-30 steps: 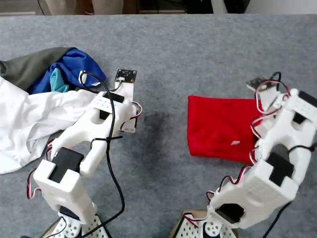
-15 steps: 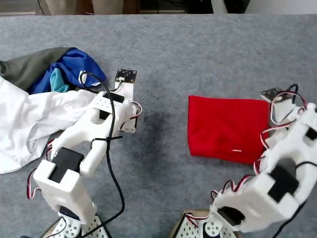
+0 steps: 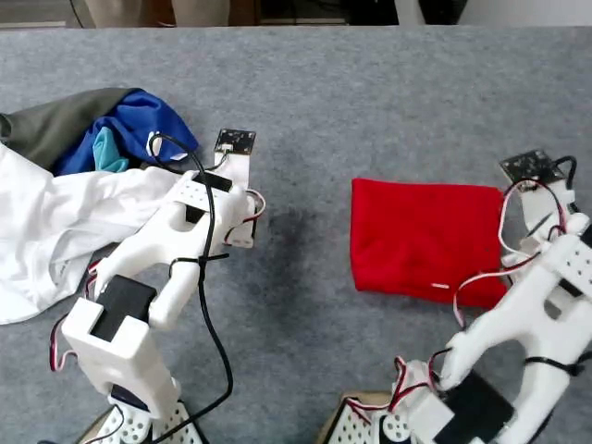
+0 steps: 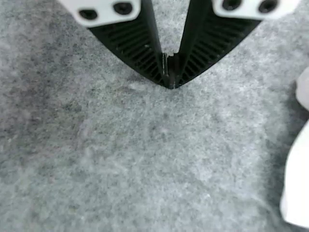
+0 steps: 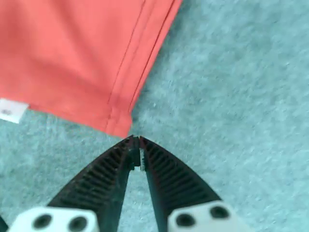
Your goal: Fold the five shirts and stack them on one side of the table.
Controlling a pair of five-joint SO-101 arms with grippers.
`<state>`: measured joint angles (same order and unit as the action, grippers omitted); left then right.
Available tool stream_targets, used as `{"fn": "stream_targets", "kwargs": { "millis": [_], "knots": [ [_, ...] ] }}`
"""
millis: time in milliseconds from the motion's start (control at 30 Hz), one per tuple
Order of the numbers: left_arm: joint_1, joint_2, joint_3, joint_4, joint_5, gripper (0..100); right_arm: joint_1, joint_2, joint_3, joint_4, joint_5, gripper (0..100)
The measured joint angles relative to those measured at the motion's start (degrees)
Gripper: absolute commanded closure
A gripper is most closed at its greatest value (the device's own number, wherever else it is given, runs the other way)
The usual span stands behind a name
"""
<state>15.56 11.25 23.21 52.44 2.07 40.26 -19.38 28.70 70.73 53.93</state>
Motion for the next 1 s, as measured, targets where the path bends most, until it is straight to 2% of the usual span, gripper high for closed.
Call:
{"fn": "stream_targets", "kwargs": {
  "millis": [133,300,400,633,800,1000],
  "knots": [
    [0.0,0.0,0.0,0.0,0.0,98,-5.9,3.3,3.2,-6.3,-0.4,99.6],
    [0.0,0.0,0.0,0.0,0.0,98,-7.0,10.9,4.5,-8.9,-0.4,99.6],
    [0.0,0.0,0.0,0.0,0.5,98,-5.7,11.3,4.5,-6.9,-0.4,99.6],
    [0.0,0.0,0.0,0.0,2.5,98,-0.3,9.8,4.8,-0.4,6.0,99.6],
    [0.0,0.0,0.0,0.0,2.5,98,1.2,9.8,7.6,-0.2,9.5,99.6],
    [0.2,0.0,-0.2,0.4,2.0,98,2.1,11.8,9.2,-5.2,10.2,99.6]
  ]
}}
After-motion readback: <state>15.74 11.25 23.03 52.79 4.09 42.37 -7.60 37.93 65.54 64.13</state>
